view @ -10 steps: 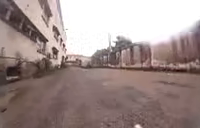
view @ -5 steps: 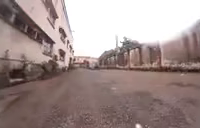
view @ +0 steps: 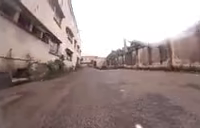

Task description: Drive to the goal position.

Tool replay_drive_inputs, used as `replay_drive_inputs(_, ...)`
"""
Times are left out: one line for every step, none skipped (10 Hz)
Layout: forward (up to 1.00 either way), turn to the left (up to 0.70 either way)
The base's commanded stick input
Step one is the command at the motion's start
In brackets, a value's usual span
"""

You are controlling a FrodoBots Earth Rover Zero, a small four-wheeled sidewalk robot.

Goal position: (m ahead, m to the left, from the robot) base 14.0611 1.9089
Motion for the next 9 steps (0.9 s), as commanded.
replay_drive_inputs(0.70, -0.17)
replay_drive_inputs(0.70, -0.17)
replay_drive_inputs(0.70, -0.17)
replay_drive_inputs(0.70, -0.17)
replay_drive_inputs(0.70, -0.05)
replay_drive_inputs(0.70, 0.18)
replay_drive_inputs(0.70, 0.18)
replay_drive_inputs(0.70, 0.18)
replay_drive_inputs(0.70, 0.18)
